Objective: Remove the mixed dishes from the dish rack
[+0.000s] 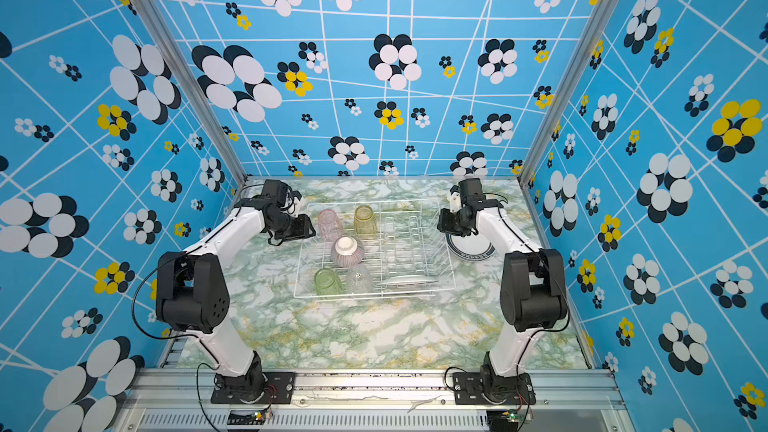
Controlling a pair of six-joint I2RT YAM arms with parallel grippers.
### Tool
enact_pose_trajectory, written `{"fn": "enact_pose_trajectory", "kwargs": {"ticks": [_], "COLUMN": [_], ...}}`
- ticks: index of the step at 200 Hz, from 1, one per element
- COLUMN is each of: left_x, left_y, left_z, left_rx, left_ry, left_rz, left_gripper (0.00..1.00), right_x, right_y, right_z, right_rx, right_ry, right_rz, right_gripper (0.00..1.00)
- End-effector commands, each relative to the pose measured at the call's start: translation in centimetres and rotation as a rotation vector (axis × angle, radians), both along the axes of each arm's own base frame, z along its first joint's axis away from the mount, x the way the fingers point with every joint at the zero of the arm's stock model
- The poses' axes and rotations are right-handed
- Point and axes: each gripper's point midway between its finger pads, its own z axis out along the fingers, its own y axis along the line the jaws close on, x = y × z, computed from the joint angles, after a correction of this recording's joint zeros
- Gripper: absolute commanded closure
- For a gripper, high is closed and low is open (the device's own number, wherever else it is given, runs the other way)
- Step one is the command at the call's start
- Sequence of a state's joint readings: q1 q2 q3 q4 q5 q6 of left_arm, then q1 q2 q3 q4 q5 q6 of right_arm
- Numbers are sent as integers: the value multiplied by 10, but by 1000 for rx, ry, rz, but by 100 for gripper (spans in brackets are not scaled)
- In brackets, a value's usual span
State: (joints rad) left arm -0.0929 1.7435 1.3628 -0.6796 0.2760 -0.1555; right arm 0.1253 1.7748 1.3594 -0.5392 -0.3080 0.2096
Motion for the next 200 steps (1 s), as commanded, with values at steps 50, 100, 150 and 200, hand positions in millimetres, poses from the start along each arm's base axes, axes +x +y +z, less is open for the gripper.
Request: {"fn": "enact_pose_trajectory", "kwargs": {"ticks": [50,100,150,200], "left_x": [-28,-90,-148,-185], "left_y": [16,-105,-211,-264], "left_z": [78,128,108,92], "left_rx": [122,219,188,178], "left_ry": [-272,-461,-310,-255], "left_rz": [-14,-542,-976,-1184], "left_gripper": [41,40,41,41], "right_x": [-8,-39,-63,-80], "right_y": [5,-10,-35,-53], "right_z": [74,106,107,107], "right_rx": [31,22,9,13], "right_ry": [-206,-308,-319,-331], "right_rz": [22,-25,-93,-144], "right_gripper": [35,29,28,27]}}
